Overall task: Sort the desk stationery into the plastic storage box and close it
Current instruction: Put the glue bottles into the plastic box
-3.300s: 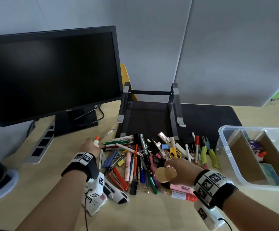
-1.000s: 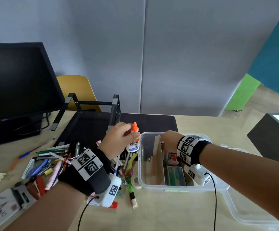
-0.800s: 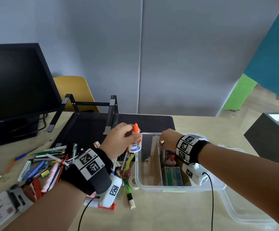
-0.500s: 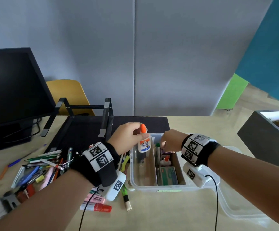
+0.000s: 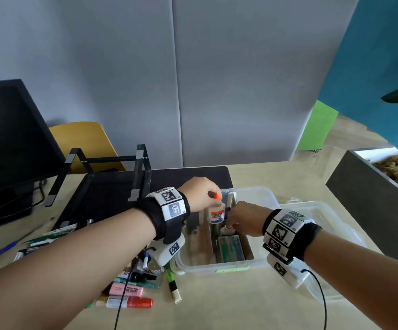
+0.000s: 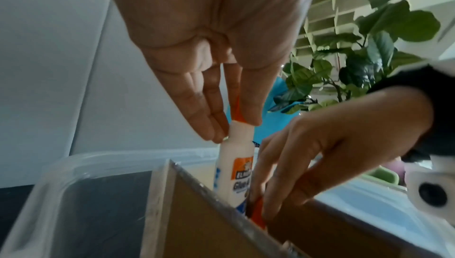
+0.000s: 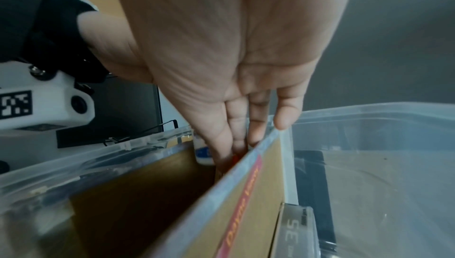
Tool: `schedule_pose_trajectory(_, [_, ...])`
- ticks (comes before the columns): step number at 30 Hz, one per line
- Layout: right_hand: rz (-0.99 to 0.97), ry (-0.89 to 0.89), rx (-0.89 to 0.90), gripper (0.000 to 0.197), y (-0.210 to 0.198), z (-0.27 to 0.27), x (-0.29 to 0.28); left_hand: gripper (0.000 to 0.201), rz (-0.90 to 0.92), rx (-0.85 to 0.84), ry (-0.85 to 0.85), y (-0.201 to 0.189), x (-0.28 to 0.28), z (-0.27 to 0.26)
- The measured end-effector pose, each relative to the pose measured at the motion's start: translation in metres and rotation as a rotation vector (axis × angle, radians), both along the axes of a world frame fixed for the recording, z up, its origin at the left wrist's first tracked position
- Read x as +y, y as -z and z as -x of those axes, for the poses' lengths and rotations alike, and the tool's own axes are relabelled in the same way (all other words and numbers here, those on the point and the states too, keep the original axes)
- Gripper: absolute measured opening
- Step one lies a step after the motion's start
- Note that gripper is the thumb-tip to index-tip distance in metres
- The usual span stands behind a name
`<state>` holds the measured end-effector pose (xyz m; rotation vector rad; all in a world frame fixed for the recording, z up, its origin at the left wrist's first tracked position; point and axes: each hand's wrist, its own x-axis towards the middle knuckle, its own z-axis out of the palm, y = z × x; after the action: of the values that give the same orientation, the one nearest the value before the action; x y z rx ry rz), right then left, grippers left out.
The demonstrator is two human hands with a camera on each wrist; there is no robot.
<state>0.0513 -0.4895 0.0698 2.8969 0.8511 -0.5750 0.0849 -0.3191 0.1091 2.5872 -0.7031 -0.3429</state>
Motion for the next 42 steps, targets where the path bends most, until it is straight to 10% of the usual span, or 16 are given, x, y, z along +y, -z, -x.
schedule_pose_trajectory(22, [0.111,0.085,-0.003,0.034,-0.006,-0.009,-0.004,0.023,-0.814,-0.037,0.302,0.025,-0.043,0.007])
schedule_pose_trajectory(42, [-0.166,0.254,-0.069,0.031,-0.029,-0.006,-0.008,0.021,-0.483,-0.196,0.149,0.014,0.007,0.007])
